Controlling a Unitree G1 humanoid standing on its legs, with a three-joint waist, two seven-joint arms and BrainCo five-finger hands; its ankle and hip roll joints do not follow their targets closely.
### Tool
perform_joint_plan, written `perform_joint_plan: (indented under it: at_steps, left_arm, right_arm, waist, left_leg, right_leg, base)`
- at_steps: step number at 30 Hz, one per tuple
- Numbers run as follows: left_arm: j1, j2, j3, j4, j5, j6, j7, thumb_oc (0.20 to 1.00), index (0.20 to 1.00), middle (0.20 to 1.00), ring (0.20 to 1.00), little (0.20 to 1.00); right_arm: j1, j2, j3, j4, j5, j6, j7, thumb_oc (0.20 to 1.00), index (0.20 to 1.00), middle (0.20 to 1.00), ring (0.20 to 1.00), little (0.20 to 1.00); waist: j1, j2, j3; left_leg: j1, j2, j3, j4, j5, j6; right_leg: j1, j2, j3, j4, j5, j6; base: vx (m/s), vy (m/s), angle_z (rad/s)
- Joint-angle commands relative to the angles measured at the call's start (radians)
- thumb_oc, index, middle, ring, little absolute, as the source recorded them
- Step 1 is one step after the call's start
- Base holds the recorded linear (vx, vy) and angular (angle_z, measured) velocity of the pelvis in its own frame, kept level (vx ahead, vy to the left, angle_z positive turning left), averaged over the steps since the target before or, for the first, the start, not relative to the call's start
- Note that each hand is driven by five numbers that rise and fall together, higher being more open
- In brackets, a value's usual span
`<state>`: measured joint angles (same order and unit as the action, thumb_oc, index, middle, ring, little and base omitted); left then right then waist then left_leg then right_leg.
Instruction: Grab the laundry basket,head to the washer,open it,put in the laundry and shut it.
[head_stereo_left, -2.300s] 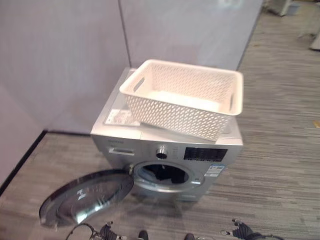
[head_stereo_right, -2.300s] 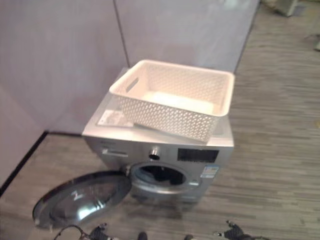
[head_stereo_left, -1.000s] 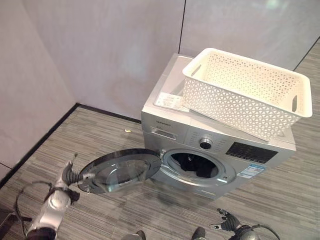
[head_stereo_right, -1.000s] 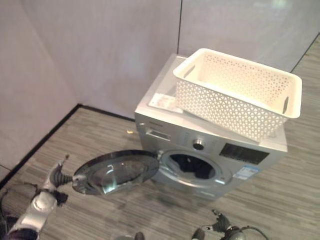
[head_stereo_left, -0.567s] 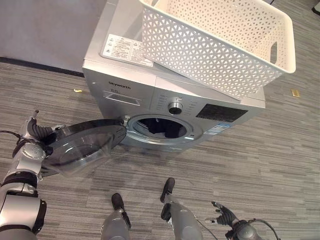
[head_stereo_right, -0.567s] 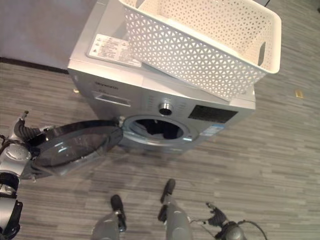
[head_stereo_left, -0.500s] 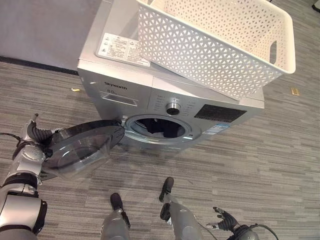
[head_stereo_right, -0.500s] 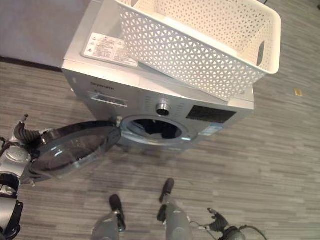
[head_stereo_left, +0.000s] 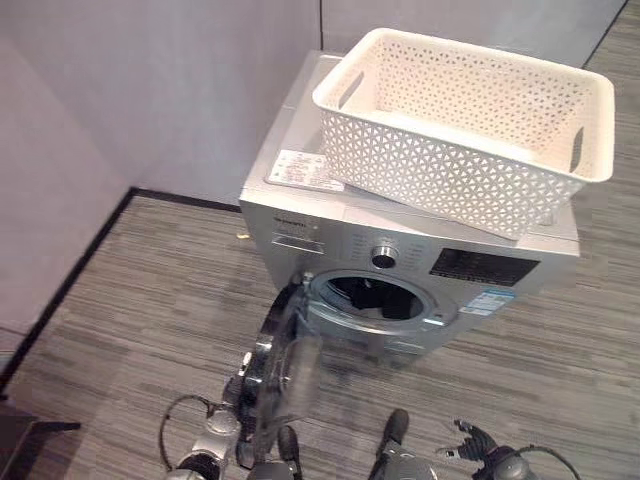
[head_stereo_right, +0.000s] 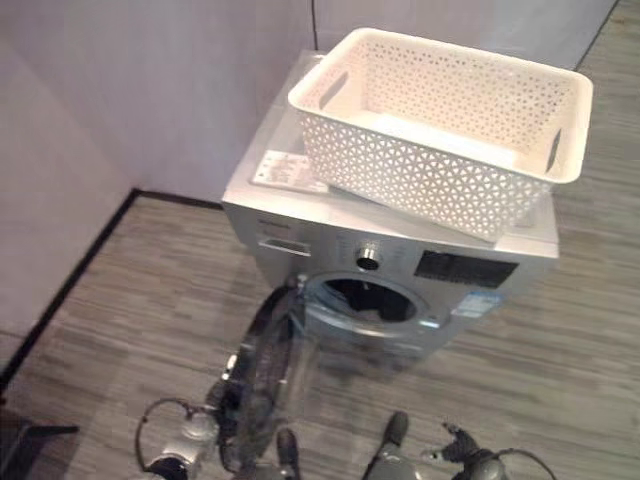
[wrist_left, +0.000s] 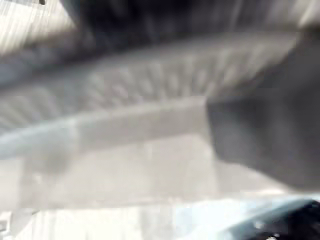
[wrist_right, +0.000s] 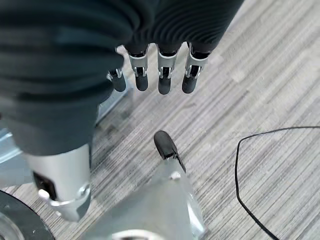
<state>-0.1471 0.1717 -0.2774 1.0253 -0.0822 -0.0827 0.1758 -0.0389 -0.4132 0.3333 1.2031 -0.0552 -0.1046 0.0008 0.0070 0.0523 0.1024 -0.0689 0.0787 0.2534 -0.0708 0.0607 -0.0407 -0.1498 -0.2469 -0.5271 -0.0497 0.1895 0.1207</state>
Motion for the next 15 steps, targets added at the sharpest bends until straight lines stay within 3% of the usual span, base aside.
perform_joint_plan:
  at_steps: [1, 4, 5, 10, 15]
  left_arm:
    - [-0.086, -0.015, -0.218, -0.054, 0.018, -0.054, -0.113, 1.0, 1.0, 1.0, 1.0, 1.0]
    - [-0.127, -0.071, -0.338, -0.086, 0.023, -0.047, -0.126, 1.0, 1.0, 1.0, 1.0, 1.0]
    - [-0.205, -0.14, -0.447, -0.079, 0.039, -0.043, -0.107, 1.0, 1.0, 1.0, 1.0, 1.0]
    - [-0.308, -0.226, -0.54, -0.066, -0.013, -0.045, -0.099, 1.0, 1.0, 1.0, 1.0, 1.0]
    - [-0.349, -0.22, -0.538, -0.039, 0.014, -0.034, -0.095, 1.0, 1.0, 1.0, 1.0, 1.0]
  right_arm:
    - [-0.029, 0.011, -0.001, -0.049, 0.012, 0.006, -0.049, 1.0, 1.0, 1.0, 1.0, 1.0]
    - [-0.041, 0.029, 0.017, -0.036, 0.038, 0.007, -0.063, 1.0, 1.0, 1.0, 1.0, 1.0]
    - [-0.053, 0.047, 0.042, -0.058, 0.073, 0.005, -0.081, 1.0, 1.0, 1.0, 1.0, 1.0]
    - [-0.094, 0.044, 0.096, -0.08, 0.089, 0.007, -0.087, 1.0, 1.0, 1.0, 1.0, 1.0]
    - [-0.121, 0.002, 0.141, -0.091, 0.033, 0.009, -0.073, 1.0, 1.0, 1.0, 1.0, 1.0]
  waist:
    - [-0.05, -0.109, 0.035]
    - [-0.063, -0.106, 0.029]
    - [-0.085, -0.107, 0.029]
    - [-0.126, -0.109, 0.033]
    - [-0.13, -0.108, 0.06]
  left_leg:
    - [-0.082, 0.04, -0.02, -0.017, 0.102, -0.086]
    - [-0.078, 0.054, -0.014, -0.017, 0.105, -0.094]
    - [-0.077, 0.067, 0.004, -0.017, 0.109, -0.099]
    - [-0.065, 0.083, 0.053, -0.017, 0.096, -0.087]
    - [-0.026, 0.109, 0.098, -0.016, 0.098, -0.079]
  right_leg:
    - [0.031, -0.058, 0.074, 0.043, -0.005, 0.095]
    - [0.037, -0.047, 0.071, 0.039, -0.008, 0.09]
    - [0.03, -0.034, 0.083, 0.029, -0.006, 0.089]
    - [-0.024, -0.009, 0.161, 0.019, 0.002, 0.085]
    - [-0.083, 0.023, 0.232, 0.107, -0.044, 0.058]
  base:
    - [0.0, -0.133, 0.05]
    - [0.0, -0.122, 0.05]
    - [-0.01, -0.125, 0.12]
    - [-0.02, -0.047, -0.04]
    - [0.01, -0.08, -0.8]
